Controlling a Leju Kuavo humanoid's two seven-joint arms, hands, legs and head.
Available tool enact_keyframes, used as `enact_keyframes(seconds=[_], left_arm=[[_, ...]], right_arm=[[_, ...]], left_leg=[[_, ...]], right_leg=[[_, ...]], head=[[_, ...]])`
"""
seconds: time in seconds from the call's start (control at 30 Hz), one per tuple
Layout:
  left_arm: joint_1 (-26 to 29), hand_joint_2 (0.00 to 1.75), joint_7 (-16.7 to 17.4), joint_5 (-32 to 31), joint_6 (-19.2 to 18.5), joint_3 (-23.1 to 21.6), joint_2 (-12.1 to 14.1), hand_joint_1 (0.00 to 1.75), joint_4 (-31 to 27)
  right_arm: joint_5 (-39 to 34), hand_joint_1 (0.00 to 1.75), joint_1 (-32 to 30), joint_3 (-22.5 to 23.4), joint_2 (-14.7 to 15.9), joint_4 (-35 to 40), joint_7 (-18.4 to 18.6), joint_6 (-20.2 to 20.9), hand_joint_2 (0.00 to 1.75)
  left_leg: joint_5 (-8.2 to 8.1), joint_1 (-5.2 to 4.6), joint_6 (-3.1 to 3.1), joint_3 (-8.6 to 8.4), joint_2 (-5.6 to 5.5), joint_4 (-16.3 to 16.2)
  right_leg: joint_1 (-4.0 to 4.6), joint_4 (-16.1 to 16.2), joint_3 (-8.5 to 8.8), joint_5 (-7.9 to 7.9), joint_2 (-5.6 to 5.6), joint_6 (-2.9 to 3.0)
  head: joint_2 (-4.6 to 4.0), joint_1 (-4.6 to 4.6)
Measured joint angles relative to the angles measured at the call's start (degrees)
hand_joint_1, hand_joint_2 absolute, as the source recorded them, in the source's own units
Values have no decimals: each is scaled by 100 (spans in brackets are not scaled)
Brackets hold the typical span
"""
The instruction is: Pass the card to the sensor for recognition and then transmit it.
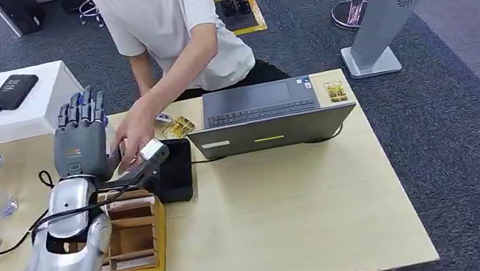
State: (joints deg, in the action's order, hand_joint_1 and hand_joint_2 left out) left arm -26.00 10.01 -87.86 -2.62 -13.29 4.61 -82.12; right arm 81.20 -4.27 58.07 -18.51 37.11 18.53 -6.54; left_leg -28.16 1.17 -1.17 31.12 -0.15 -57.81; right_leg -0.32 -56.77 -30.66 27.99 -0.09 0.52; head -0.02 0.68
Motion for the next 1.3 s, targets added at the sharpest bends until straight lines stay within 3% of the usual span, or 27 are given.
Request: enact_keyframes(seconds=[0.1, 0.17, 0.33, 0.37, 0.53, 0.77, 1.03, 1.3], left_arm=[[139, 175, -436, 7, 58, 390, -313, 0, -205], [309, 175, -657, 15, 485, 601, -472, 0, -374], [575, 175, -1070, 42, 403, 1114, -955, 0, -765], [619, 0, -1167, 31, 354, 1180, -1019, 0, -820], [1027, 0, -1611, 28, 92, 1248, -1224, 0, -1110], [1437, 0, -1667, 33, 16, 1187, -1224, 0, -1328], [1665, 0, -1608, 37, -201, 719, -1138, 0, -1473], [1881, 0, -1665, 63, -203, 85, -832, 0, -1619]], right_arm=[[6, 0, 1, 31, 0, -11, -7, 0, 175], [15, 0, 25, 37, 0, -33, -28, -28, 175], [-4, 0, 57, 39, 0, -105, -26, -72, 175], [-4, 0, 60, 39, 0, -107, -28, -72, 175], [61, 0, 57, 79, 0, -111, -107, -68, 175], [107, 0, 56, 120, 0, -111, -122, -55, 175], [190, 0, 58, 175, 0, -100, -122, -33, 175], [208, 0, 82, 258, 0, -94, -122, -20, 175]], left_leg=[[5, 0, 6, 3, -11, 0], [6, 0, 4, 2, -9, 0], [5, -1, 5, 5, -12, -3], [5, -1, 5, 6, -12, -3], [4, -1, 6, 5, -10, -2], [5, -1, 6, 10, -17, -3], [5, -1, 6, 11, -18, -8], [4, -1, 7, 11, -18, -7]], right_leg=[[0, -2, 3, 0, -17, 0], [0, -3, -1, -1, -12, 1], [-1, -2, 0, 0, -15, 0], [-1, -3, 0, 0, -16, 0], [-1, -2, -2, 0, -14, -1], [-1, -3, -4, 2, -25, -4], [-1, -4, -3, 2, -25, -5], [-1, -4, -4, 3, -25, -5]], head=[[0, 2], [0, -4], [0, 0], [0, 0], [0, 0], [0, -2], [0, -2], [0, 0]])
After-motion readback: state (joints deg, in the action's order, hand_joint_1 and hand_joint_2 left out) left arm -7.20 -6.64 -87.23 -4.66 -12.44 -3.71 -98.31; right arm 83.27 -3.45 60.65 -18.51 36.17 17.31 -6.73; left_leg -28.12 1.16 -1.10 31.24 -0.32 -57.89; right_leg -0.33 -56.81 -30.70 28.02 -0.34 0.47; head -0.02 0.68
